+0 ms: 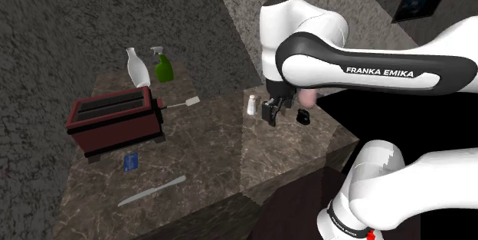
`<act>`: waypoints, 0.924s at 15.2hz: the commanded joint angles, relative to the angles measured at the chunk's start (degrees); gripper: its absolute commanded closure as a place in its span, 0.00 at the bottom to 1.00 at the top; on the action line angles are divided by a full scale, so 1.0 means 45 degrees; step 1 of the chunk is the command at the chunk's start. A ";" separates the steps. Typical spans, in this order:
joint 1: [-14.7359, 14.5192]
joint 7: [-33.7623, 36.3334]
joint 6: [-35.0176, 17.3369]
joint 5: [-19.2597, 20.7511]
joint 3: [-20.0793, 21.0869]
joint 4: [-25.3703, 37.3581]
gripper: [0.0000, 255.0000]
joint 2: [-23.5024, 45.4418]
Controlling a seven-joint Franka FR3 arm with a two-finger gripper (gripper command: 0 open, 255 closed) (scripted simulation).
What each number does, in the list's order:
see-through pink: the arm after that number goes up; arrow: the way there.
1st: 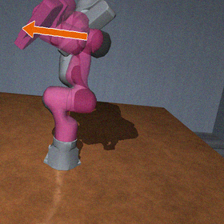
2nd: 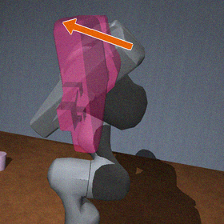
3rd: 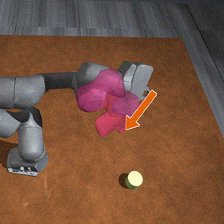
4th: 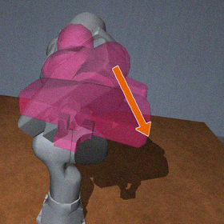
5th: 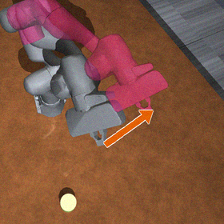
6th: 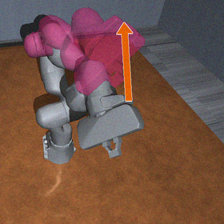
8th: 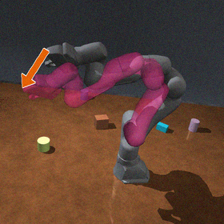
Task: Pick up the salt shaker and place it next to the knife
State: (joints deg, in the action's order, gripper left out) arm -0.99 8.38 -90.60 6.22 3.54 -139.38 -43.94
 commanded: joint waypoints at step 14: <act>0.0933 -0.2525 -0.3339 0.1040 -0.2326 0.2133 0.00 0.5407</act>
State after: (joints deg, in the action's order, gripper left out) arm 2.89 -1.85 -104.62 10.74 -6.06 -131.30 -22.03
